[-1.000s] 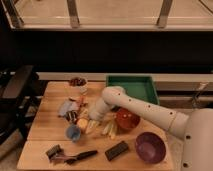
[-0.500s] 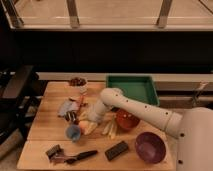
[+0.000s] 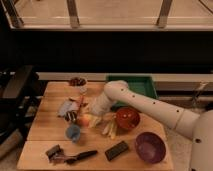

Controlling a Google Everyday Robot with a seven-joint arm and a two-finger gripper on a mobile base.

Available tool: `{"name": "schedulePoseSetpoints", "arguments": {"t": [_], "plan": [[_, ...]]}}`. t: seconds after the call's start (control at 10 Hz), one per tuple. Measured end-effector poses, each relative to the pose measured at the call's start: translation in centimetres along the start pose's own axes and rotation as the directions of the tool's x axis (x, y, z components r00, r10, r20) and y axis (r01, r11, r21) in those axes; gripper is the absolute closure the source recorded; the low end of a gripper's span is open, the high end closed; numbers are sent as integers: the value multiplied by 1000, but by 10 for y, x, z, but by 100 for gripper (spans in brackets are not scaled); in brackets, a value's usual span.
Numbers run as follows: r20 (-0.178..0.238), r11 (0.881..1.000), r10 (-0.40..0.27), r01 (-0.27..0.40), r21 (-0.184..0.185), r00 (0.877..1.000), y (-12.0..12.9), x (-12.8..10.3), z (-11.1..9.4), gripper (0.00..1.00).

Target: Place apple in metal cup

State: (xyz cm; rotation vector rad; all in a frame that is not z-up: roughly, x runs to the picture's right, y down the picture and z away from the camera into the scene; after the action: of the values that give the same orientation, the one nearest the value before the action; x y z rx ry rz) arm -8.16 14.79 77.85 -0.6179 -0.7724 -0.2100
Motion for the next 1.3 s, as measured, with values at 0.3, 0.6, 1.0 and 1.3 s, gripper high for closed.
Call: {"name": "schedulePoseSetpoints", "arguments": {"t": [0.3,0.6,1.0,1.3], "plan": [[16,994,-108,108,8,994,-15,-36,-18,100],[78,978,-204,206,-17,976,-24,-74,4,100],[150,959,-276,283,-28,949,-38,-99,26,72],[162,958,-279,286,-18,946,-52,-98,28,62]]}}
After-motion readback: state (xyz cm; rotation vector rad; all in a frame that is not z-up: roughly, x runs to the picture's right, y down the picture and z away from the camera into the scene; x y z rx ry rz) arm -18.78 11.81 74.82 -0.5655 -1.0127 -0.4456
